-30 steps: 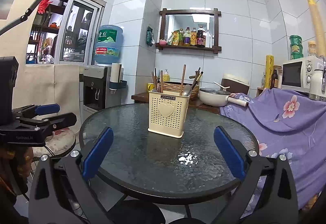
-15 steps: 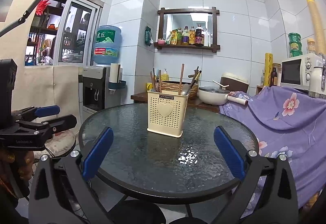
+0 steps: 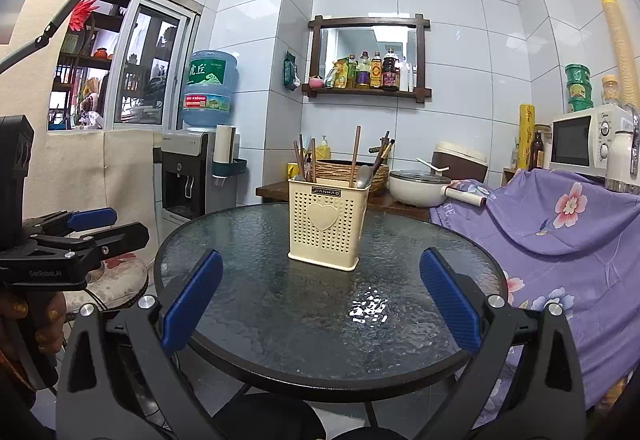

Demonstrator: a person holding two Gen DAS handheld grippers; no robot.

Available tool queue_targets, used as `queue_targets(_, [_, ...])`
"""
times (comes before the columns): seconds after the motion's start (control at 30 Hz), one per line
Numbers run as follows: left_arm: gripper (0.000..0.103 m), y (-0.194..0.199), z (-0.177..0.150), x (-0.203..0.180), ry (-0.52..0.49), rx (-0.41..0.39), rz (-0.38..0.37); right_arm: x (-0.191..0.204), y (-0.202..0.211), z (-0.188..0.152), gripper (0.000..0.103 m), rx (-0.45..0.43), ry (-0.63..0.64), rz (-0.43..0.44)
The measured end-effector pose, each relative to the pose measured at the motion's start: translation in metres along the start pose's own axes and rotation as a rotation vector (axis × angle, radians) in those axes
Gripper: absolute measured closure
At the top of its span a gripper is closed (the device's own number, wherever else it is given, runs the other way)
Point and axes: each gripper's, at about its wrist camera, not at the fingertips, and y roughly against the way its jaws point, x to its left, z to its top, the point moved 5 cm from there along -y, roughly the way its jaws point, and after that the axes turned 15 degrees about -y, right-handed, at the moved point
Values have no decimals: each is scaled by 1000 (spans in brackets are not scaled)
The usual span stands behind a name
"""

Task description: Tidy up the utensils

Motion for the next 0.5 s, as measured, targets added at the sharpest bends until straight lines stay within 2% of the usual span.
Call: queue_targets(0.5, [6,-1,0,-4,1,3,-9,1,-1,-2,6,6,1,0])
